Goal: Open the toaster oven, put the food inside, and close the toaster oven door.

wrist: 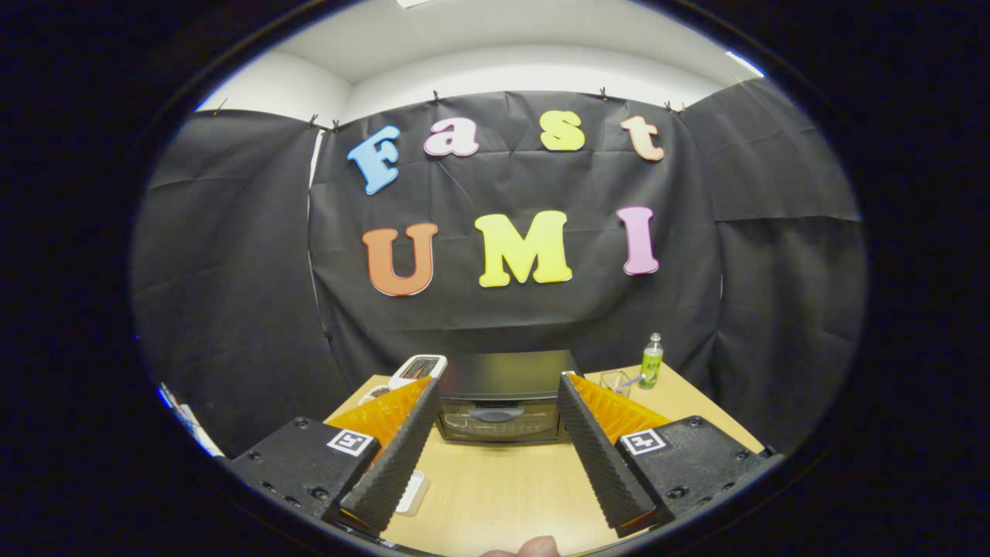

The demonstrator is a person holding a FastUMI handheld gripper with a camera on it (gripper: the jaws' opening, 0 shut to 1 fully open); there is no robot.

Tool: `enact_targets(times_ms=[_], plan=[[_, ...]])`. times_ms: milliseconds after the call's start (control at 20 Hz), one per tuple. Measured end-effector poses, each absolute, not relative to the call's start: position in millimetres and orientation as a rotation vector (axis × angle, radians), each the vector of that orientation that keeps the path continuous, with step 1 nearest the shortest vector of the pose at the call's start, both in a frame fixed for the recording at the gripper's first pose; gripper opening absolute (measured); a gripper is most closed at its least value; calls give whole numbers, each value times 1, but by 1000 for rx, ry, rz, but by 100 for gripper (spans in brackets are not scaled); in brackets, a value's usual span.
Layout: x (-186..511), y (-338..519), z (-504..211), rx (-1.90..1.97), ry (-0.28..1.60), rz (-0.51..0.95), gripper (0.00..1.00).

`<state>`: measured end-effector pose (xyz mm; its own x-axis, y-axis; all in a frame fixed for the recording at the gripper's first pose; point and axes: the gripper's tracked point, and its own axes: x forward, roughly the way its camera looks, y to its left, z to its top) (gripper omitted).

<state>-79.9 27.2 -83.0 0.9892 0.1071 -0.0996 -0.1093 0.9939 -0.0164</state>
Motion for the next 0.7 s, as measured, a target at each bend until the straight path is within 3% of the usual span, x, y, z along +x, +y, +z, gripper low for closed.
enact_targets(times_ms=[700], plan=[[-89, 24, -90, 15, 128, 146, 100]])
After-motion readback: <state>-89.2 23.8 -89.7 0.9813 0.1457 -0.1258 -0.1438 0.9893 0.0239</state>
